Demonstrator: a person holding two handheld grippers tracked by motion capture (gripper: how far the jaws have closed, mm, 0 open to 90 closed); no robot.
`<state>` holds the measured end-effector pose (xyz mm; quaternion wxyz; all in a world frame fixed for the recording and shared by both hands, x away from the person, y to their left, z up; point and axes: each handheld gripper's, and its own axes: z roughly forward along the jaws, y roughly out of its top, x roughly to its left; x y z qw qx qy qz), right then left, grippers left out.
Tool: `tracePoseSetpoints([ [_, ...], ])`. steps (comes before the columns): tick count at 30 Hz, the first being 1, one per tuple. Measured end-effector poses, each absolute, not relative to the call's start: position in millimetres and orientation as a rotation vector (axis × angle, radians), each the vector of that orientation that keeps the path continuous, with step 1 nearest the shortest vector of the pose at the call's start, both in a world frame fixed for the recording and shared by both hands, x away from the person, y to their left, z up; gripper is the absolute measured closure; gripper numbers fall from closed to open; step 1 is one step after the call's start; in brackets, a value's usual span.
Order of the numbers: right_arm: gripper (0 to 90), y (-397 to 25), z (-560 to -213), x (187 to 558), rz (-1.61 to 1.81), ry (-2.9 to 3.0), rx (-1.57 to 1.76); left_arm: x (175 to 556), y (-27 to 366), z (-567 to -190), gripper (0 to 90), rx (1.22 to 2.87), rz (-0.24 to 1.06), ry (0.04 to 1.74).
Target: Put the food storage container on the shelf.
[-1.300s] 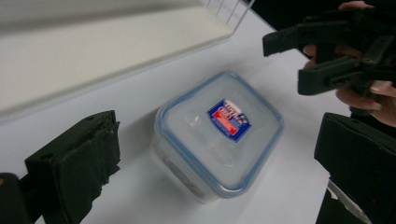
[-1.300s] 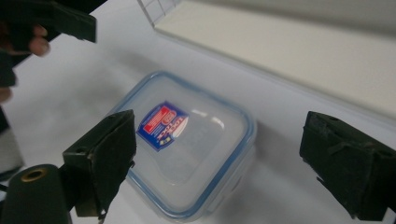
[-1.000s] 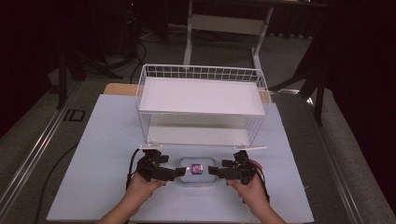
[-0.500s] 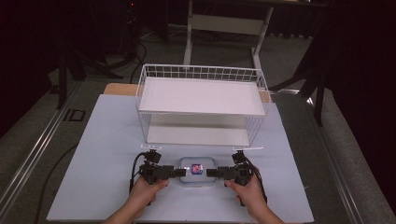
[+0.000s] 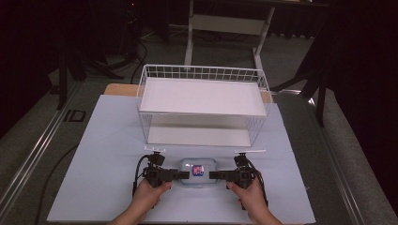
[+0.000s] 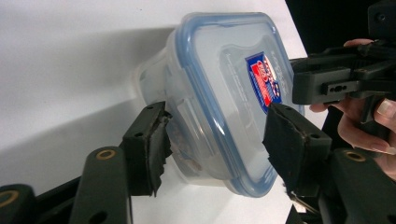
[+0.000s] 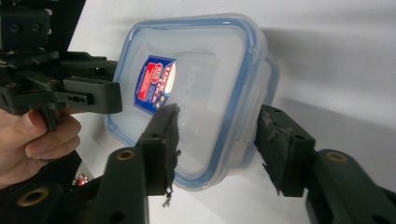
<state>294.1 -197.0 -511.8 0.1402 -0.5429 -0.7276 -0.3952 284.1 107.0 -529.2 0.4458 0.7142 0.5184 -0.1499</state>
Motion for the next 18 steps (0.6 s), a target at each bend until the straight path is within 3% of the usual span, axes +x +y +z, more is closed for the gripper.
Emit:
tracePoseSetpoints([
  [18,67.4,-198,-498,277,-1.18,-2.205,-1.592,262,98,-510,50.5,1.826,-0.242,1.327],
])
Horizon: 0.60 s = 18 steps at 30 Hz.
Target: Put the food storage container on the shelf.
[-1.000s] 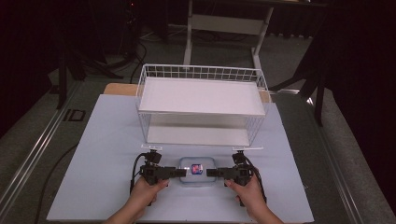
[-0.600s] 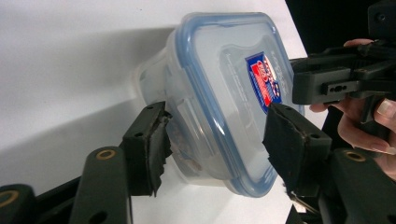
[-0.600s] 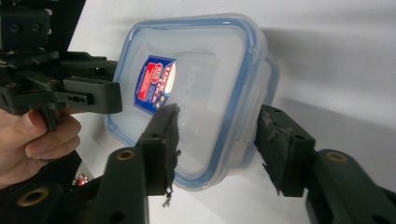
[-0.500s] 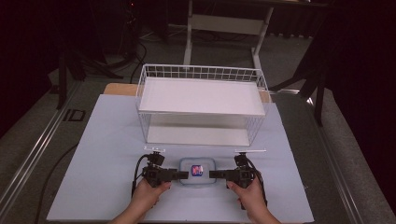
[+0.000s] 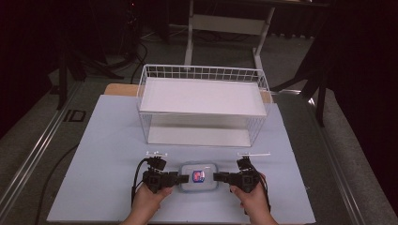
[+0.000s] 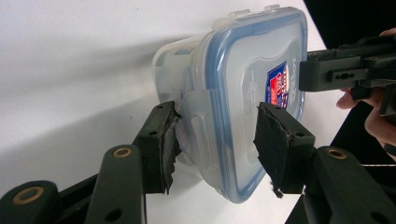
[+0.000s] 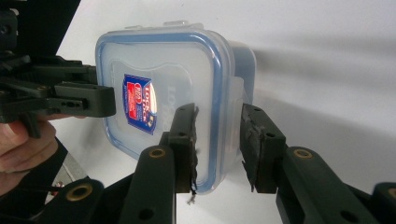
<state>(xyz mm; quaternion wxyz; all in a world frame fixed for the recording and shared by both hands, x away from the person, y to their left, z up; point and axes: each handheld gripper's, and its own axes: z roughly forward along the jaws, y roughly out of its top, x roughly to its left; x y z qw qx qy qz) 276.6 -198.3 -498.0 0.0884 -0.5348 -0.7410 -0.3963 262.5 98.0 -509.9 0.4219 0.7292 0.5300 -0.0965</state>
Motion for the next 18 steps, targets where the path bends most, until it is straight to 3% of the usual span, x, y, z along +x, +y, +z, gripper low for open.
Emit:
tracePoseSetpoints([
  [9,67.4,-201,-498,282,-1.208,-2.206,-1.588,270,101,-501,54.3,1.813,-0.249,1.311],
  [18,67.3,-200,-475,297,-1.287,-2.255,-1.601,291,101,-483,54.2,1.787,-0.191,1.261],
])
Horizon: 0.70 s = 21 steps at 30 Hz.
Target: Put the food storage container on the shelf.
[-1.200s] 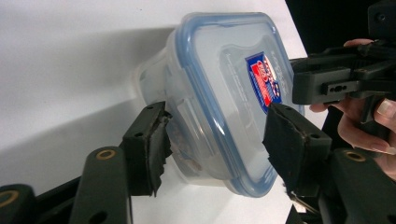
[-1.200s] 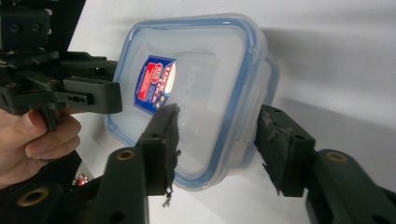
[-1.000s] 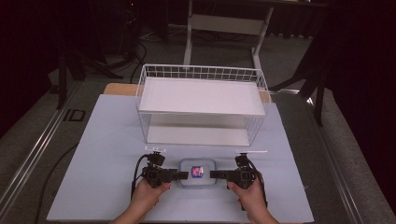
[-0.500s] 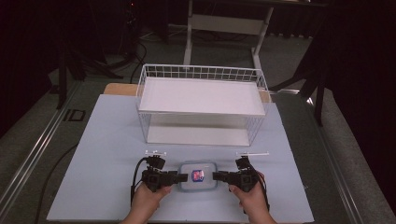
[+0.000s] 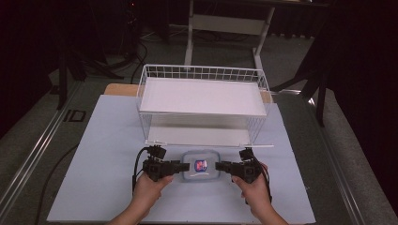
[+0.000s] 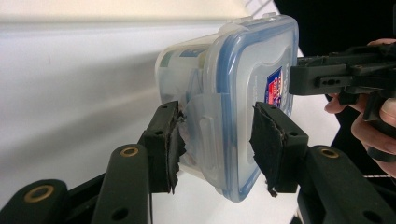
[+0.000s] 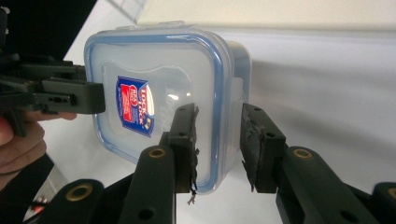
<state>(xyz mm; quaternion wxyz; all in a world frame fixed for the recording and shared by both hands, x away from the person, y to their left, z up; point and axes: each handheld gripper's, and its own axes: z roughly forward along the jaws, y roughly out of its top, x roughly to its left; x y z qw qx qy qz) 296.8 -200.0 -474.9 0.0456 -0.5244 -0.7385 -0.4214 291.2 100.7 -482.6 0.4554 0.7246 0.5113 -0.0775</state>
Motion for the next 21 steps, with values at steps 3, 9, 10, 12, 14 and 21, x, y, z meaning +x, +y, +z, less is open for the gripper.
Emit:
tracePoseSetpoints([
  [3,67.3,-200,-468,305,-1.317,-2.267,-1.609,301,100,-478,54.1,1.781,-0.174,1.242],
  [9,67.2,-199,-462,322,-1.351,-2.277,-1.642,324,100,-477,53.8,1.771,-0.151,1.216],
  [10,67.2,-199,-463,325,-1.359,-2.274,-1.644,328,100,-477,53.7,1.768,-0.145,1.213],
  [12,67.2,-198,-463,331,-1.368,-2.267,-1.659,335,101,-479,53.6,1.759,-0.138,1.201],
  [14,67.2,-198,-464,337,-1.375,-2.259,-1.678,343,101,-482,53.6,1.75,-0.135,1.194],
  [21,66.9,-194,-472,354,-1.386,-2.248,-1.718,361,103,-492,53.2,1.712,-0.116,1.198],
])
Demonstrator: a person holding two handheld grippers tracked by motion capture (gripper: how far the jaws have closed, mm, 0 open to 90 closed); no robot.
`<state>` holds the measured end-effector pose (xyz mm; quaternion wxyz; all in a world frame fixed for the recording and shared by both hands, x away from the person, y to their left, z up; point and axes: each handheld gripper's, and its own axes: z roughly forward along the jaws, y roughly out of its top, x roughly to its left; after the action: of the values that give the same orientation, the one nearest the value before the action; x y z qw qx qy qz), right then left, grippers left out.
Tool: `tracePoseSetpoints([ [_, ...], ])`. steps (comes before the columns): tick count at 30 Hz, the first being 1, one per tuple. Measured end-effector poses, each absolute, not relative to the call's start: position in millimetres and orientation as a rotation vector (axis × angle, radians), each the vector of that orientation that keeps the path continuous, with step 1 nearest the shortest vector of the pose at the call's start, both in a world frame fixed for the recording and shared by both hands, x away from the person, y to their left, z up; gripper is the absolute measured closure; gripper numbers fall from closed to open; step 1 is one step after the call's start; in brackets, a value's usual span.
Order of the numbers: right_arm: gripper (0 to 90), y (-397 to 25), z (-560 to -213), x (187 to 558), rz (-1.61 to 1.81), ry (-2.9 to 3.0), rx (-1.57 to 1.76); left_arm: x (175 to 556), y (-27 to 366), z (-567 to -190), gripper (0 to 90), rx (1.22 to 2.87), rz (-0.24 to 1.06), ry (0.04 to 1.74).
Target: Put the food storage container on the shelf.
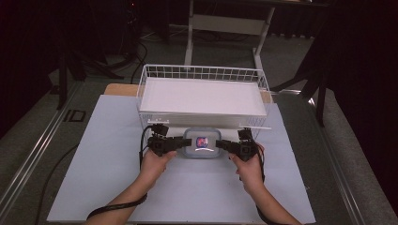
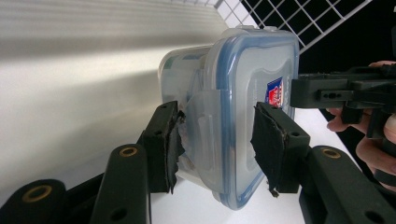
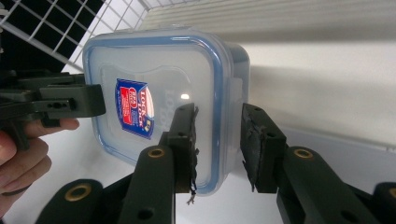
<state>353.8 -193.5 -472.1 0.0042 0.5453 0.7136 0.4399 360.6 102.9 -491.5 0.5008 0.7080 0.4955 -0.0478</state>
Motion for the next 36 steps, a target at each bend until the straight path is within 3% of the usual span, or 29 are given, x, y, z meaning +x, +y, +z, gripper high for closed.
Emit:
tracePoseSetpoints([
  [26,68.4,-186,-491,378,1.374,2.144,1.743,387,108,-523,49.8,1.649,-0.081,1.178],
  [29,71.5,-185,-490,379,1.358,2.131,1.722,388,104,-521,49.8,1.661,-0.001,1.169],
  [32,64.4,-183,-492,381,1.351,2.134,1.734,391,103,-522,48.2,1.664,0.045,1.163],
  [36,63.4,-180,-493,380,1.34,2.114,1.679,389,99,-520,47.0,1.676,0.124,1.157],
])
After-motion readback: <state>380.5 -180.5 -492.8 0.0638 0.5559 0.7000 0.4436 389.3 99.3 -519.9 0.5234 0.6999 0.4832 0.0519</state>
